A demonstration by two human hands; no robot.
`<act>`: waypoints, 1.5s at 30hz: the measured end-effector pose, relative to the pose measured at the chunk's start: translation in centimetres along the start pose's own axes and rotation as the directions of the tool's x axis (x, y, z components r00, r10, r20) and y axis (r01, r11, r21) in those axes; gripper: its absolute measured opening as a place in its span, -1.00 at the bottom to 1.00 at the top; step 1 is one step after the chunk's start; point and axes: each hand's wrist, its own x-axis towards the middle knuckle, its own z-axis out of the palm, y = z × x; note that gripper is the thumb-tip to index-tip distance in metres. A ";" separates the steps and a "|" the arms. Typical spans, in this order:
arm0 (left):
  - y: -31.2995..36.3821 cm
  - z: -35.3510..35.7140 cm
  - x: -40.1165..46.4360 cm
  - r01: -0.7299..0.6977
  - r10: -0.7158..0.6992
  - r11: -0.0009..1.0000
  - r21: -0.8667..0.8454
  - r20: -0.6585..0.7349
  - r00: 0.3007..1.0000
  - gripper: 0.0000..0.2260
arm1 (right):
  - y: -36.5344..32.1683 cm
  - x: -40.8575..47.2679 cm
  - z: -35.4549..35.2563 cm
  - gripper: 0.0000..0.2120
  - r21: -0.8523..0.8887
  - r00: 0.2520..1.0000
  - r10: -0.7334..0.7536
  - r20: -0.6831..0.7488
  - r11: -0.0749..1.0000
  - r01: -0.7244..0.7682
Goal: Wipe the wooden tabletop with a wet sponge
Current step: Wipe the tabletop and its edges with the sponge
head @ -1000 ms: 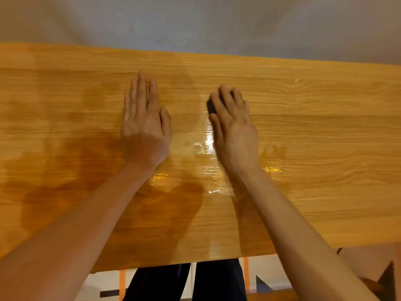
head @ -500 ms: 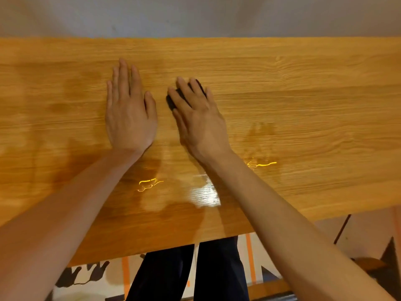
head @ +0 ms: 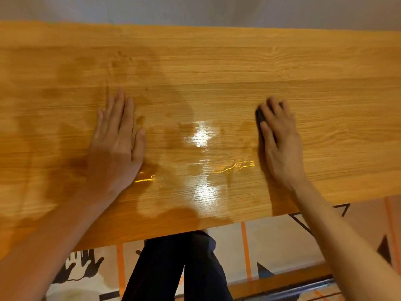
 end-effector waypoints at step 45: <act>0.4 -0.8 0.1 0.123 -0.125 0.992 0.029 0.083 0.989 -0.48 | -6.2 4.8 3.7 -0.63 -0.128 0.987 -0.153 0.048 0.979 0.158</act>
